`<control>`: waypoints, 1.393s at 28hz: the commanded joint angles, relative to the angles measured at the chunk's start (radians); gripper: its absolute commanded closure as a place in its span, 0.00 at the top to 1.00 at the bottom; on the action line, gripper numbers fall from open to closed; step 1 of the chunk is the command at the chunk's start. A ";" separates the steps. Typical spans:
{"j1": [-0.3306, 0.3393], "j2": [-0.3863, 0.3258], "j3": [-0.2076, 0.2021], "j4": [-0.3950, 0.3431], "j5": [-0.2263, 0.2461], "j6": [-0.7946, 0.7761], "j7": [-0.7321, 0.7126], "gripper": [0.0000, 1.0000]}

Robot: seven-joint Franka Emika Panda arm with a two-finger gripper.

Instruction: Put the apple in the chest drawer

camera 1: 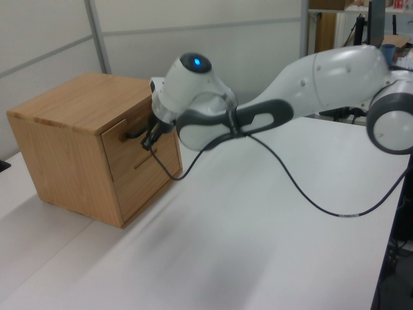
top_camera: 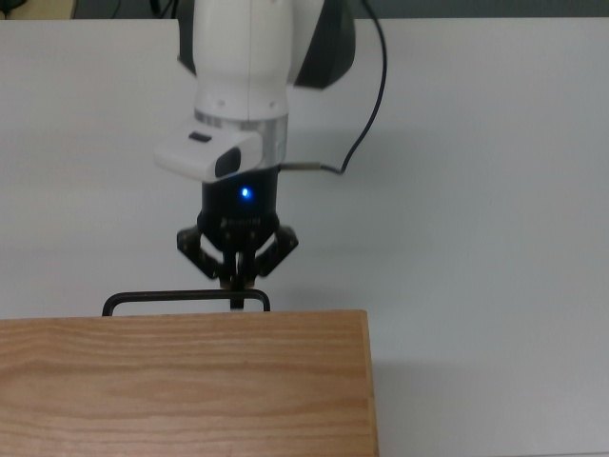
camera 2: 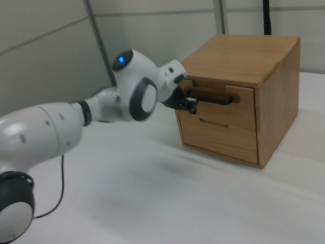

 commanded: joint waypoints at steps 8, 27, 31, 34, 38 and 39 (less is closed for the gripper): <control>0.006 -0.194 0.016 -0.024 0.147 -0.513 -0.005 0.00; -0.002 -0.300 -0.006 0.007 0.165 -0.886 -0.013 1.00; -0.003 -0.300 -0.006 0.007 0.167 -0.885 -0.013 1.00; -0.003 -0.300 -0.004 0.007 0.171 -0.885 -0.011 1.00; -0.002 -0.300 -0.004 0.007 0.178 -0.885 -0.008 1.00; -0.002 -0.300 -0.006 0.007 0.178 -0.885 -0.008 1.00</control>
